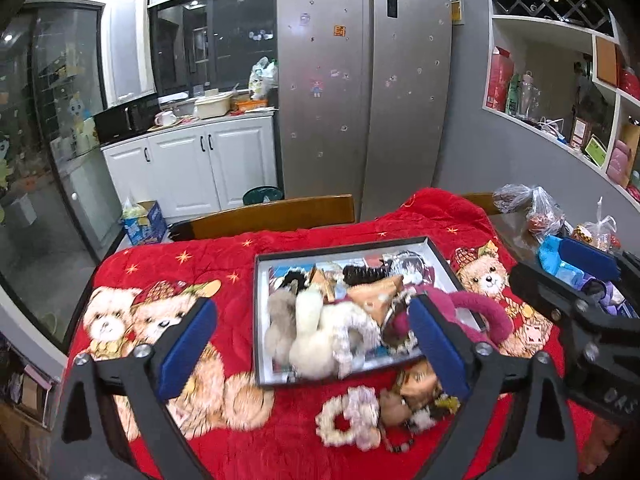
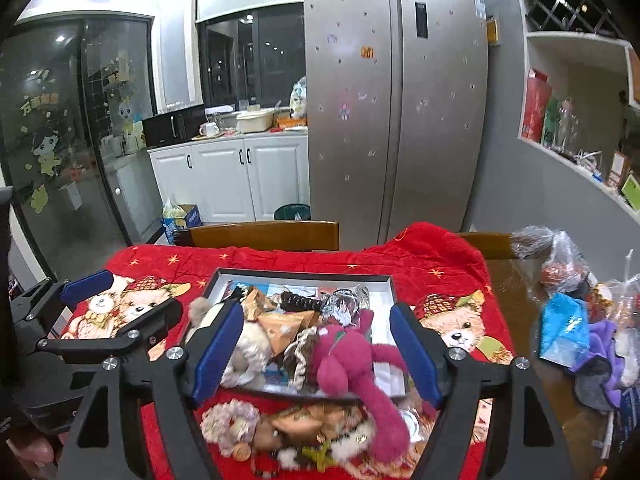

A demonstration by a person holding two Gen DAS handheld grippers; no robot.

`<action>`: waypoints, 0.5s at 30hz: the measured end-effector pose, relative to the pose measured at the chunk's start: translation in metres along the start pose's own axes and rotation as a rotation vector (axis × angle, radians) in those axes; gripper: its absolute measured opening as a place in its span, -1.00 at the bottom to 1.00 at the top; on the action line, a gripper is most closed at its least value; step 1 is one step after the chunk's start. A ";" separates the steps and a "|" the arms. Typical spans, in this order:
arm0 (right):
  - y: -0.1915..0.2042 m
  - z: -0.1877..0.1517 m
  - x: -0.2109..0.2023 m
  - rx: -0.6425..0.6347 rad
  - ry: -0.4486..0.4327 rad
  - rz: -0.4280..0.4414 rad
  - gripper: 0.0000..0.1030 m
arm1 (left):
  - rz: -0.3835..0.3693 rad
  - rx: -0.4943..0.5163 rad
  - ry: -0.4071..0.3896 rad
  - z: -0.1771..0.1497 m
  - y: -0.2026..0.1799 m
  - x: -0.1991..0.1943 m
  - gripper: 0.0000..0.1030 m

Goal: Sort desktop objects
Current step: 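Withdraw both grippers from the box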

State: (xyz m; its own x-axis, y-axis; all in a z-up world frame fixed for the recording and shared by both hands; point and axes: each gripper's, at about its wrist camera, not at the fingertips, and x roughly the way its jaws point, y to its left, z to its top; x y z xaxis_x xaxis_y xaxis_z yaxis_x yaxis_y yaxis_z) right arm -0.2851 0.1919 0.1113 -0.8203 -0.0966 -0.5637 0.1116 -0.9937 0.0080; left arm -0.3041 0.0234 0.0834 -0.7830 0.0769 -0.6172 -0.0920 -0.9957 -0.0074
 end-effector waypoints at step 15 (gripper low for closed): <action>0.011 -0.082 -0.100 -0.005 -0.015 -0.036 0.56 | 0.018 -0.011 0.000 -0.106 -0.017 -0.089 0.99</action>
State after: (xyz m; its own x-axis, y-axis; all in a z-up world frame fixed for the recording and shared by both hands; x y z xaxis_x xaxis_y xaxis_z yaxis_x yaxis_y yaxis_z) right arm -0.1556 0.1952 0.0997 -0.8324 -0.0612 -0.5507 0.0843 -0.9963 -0.0167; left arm -0.1677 0.0283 0.0556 -0.7843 0.0589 -0.6175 -0.0709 -0.9975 -0.0052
